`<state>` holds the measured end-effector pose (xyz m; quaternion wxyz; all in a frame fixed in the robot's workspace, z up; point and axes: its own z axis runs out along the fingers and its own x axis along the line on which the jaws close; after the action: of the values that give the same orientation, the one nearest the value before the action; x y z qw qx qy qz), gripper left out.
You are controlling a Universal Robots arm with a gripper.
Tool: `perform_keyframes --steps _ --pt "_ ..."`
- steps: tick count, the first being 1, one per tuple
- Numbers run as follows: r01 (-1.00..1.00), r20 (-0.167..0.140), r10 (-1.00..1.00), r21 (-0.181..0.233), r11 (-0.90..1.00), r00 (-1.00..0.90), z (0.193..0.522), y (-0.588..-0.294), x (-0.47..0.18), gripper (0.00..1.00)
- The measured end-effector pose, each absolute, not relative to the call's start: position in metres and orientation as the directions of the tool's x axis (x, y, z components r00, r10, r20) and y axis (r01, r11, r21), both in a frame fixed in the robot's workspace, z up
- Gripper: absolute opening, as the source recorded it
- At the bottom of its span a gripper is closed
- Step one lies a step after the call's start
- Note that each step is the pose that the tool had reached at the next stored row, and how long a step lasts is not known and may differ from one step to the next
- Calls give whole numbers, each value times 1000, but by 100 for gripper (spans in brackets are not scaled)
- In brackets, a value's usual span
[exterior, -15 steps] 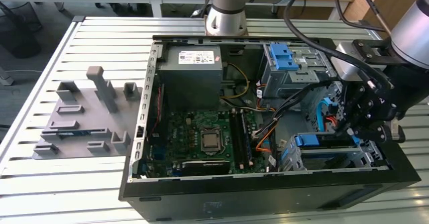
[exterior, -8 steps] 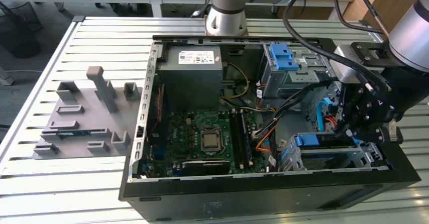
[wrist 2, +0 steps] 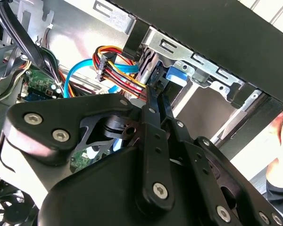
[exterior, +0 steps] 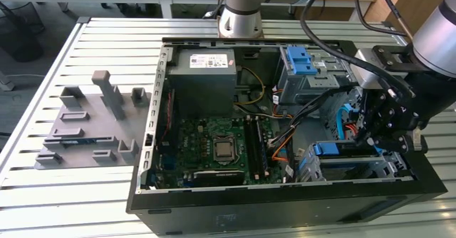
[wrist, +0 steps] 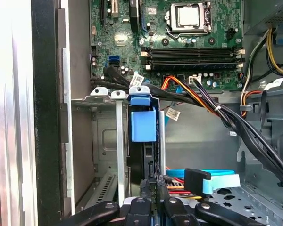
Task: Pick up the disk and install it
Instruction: 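Insert the first disk wire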
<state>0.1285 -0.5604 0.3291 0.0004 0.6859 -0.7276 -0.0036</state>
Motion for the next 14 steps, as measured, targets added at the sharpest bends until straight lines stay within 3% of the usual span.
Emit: perform_keyframes --steps 2,3,9,11,13,14 --pt "-998 -5 -998 6 59 -59 329 -560 129 18" --pt "-998 -5 -998 6 59 -59 331 -560 129 24" --pt "-998 -5 -998 6 59 -59 339 -560 129 24" --pt "-998 -5 -998 6 59 -59 339 -560 129 23" --pt "-998 -4 -998 6 59 -59 339 -560 129 11" --pt "-998 -4 -998 6 59 -59 339 -560 129 11"
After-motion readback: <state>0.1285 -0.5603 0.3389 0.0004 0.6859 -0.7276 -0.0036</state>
